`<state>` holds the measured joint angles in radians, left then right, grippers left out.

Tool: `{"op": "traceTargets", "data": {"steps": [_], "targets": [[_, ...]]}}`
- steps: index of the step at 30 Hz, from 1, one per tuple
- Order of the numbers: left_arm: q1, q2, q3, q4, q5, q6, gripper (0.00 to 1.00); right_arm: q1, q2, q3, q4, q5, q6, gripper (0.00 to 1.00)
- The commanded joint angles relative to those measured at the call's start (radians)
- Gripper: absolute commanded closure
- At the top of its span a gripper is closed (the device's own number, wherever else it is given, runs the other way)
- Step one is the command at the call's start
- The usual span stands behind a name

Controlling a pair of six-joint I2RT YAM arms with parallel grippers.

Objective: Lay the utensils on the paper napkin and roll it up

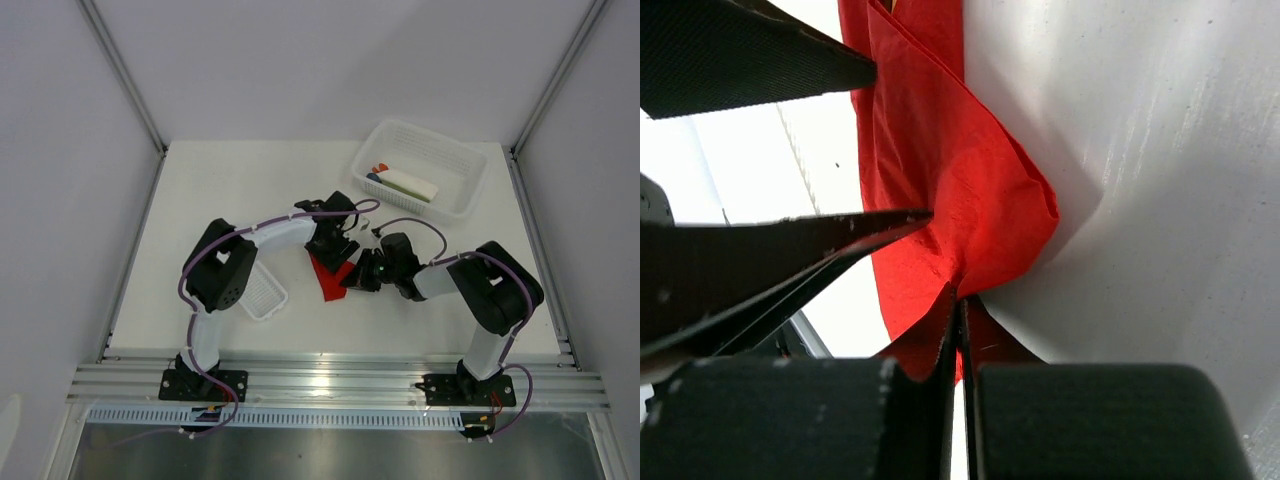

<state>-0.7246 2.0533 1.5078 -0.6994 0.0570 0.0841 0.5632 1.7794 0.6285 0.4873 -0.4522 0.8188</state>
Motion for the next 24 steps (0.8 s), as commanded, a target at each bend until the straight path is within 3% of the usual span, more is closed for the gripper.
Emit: {"op": "traceTargets", "data": {"steps": [1, 5, 8, 16, 24], "targets": [[-0.002, -0.027, 0.043, -0.026, 0.007, 0.028, 0.33, -0.011, 0.0, -0.021, 0.017, 0.021, 0.0, 1.0], [0.005, -0.077, 0.092, -0.061, -0.009, 0.049, 0.24, -0.014, -0.032, -0.023, -0.012, 0.038, -0.027, 1.0], [0.022, -0.142, 0.086, -0.066, -0.014, 0.066, 0.23, -0.017, -0.051, -0.02, -0.023, 0.041, -0.043, 1.0], [0.025, -0.144, -0.052, -0.045, 0.023, 0.054, 0.39, -0.019, -0.054, -0.024, -0.019, 0.04, -0.05, 1.0], [0.025, -0.036, -0.046, -0.043, 0.052, 0.017, 0.41, -0.019, -0.052, -0.023, -0.026, 0.037, -0.064, 0.97]]}}
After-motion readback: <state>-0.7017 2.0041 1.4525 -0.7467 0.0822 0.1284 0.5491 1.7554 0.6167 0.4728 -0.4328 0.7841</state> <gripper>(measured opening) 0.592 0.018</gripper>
